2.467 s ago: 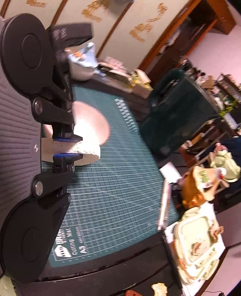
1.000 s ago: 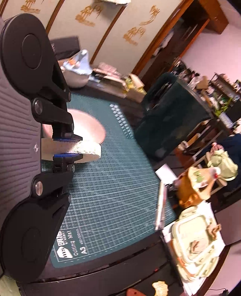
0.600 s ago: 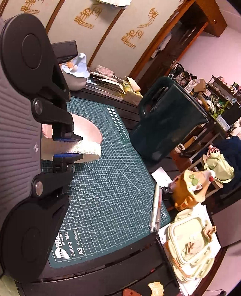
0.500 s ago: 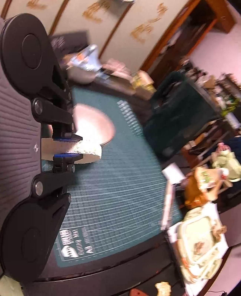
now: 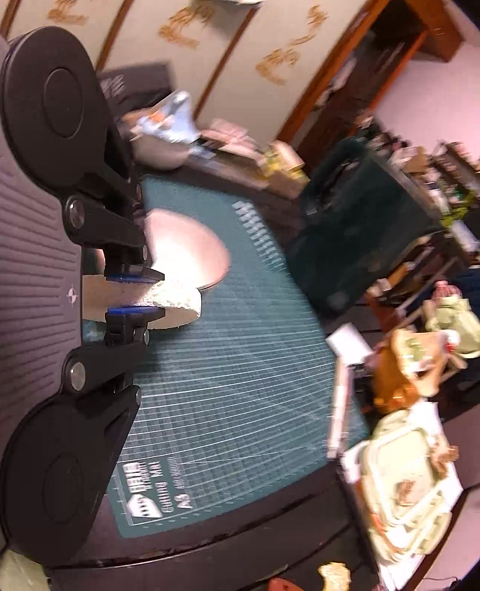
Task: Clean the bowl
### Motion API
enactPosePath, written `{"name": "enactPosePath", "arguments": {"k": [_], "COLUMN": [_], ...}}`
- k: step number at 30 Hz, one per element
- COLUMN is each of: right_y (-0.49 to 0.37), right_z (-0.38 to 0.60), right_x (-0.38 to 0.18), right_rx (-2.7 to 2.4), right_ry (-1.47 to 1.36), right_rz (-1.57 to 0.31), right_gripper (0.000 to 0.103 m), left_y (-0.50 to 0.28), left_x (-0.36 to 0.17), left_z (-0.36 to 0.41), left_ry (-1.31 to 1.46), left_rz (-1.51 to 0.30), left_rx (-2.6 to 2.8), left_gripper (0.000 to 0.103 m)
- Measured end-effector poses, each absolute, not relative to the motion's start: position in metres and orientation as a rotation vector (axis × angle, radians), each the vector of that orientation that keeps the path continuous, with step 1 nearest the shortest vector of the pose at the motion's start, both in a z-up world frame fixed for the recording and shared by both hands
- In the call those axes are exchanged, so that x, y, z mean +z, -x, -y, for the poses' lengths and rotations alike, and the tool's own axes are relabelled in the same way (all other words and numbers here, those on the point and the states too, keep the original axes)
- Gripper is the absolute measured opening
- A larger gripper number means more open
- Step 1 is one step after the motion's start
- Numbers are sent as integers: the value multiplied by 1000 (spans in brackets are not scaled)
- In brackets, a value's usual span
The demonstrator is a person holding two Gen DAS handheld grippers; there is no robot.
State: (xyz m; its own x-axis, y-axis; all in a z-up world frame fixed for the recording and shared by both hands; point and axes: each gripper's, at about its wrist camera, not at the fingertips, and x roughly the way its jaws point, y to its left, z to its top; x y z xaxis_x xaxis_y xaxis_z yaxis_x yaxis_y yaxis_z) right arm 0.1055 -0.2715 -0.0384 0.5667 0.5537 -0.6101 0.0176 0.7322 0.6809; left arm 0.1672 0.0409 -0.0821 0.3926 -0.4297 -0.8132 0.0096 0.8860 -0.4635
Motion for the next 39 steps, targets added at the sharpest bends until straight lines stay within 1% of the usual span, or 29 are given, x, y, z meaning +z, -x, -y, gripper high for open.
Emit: {"name": "enactPosePath", "arguments": {"k": [2, 4, 6, 11, 19, 24, 28, 29, 33, 35, 39], "right_y": [-106, -107, -108, -107, -111, -114, -117, -117, -118, -118, -118], "right_z": [271, 262, 257, 270, 273, 259, 262, 262, 259, 258, 258], "right_x": [-41, -51, -55, -38, -43, -48, -54, -54, -55, -54, -54], "right_rx": [351, 349, 344, 320, 274, 317, 306, 306, 307, 308, 307], "right_ry": [-706, -653, -627, -668, -679, -624, -645, -645, -634, -631, -634], "right_rz": [-939, -1007, -1029, -930, -904, -931, -955, -959, -966, -966, -968], "right_gripper": [12, 12, 12, 12, 12, 12, 12, 12, 12, 12, 12], "left_y": [-167, -168, -168, -167, -167, -170, -171, -170, -171, -172, -174], "left_x": [-82, -82, -83, -83, -83, -82, -77, -75, -72, -79, -90], "left_z": [-41, -41, -41, -41, -41, -41, -38, -38, -40, -43, -49], "left_ry": [420, 422, 423, 416, 413, 429, 429, 432, 455, 478, 549], "left_rz": [-1142, -1142, -1142, -1142, -1144, -1165, -1161, -1158, -1152, -1171, -1187], "left_rx": [-289, -290, -289, -290, -287, -266, -271, -274, -281, -267, -270], "left_gripper": [21, 21, 21, 21, 21, 21, 19, 17, 17, 22, 20]}}
